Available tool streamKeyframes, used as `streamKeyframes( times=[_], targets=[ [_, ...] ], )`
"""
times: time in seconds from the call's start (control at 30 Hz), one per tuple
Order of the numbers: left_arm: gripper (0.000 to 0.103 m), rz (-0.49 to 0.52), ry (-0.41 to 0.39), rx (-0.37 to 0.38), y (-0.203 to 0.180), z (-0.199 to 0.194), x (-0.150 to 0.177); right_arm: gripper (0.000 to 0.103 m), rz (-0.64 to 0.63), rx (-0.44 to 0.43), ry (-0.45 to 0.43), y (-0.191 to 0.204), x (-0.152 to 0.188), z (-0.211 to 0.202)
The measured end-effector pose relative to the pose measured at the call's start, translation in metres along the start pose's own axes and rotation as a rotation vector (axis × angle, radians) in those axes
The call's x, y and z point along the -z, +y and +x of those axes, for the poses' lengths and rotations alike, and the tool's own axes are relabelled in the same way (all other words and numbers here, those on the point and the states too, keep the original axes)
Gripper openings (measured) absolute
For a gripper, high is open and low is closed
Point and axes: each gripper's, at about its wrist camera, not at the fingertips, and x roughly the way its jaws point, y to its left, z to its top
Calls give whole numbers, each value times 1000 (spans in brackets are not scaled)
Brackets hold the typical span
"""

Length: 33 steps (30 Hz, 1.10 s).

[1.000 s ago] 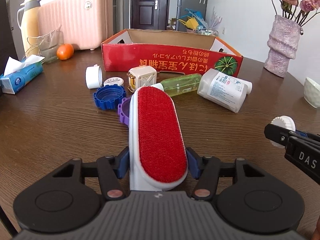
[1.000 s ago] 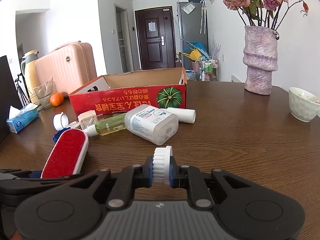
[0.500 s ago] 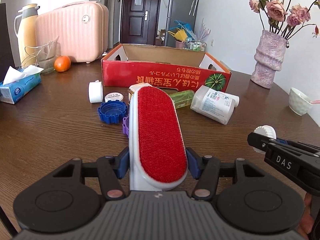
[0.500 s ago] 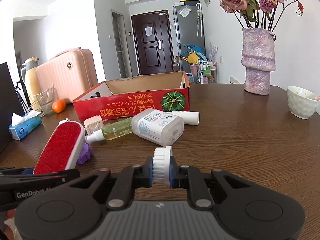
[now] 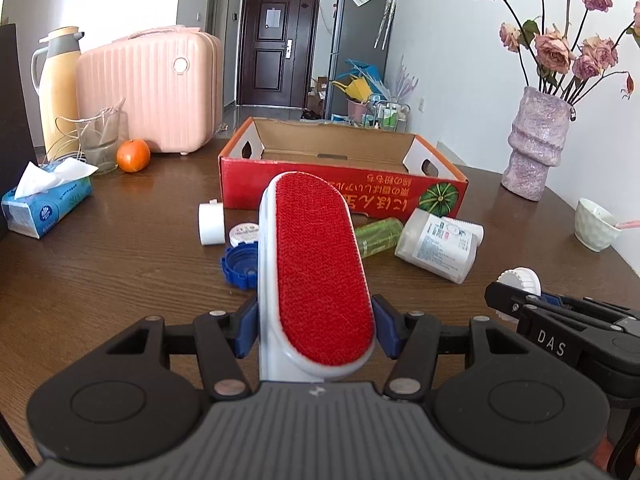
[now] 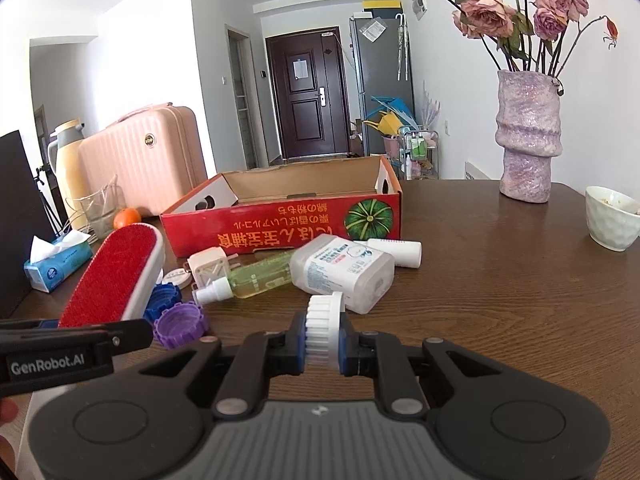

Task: Organize rigid objects
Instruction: 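Carry the lint brush and white cap over the red cardboard box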

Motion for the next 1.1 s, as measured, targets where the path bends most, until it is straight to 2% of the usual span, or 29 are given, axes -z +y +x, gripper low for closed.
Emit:
streamKeyframes(
  times=[0.6,1.1],
  targets=[
    [59,-9,-58,41,20,10,-57,14,-32,11,-99,27,-47,14],
    [59,-59,-48,66,31,55,-100,14,-37,3,-144,38,-79,59]
  ],
)
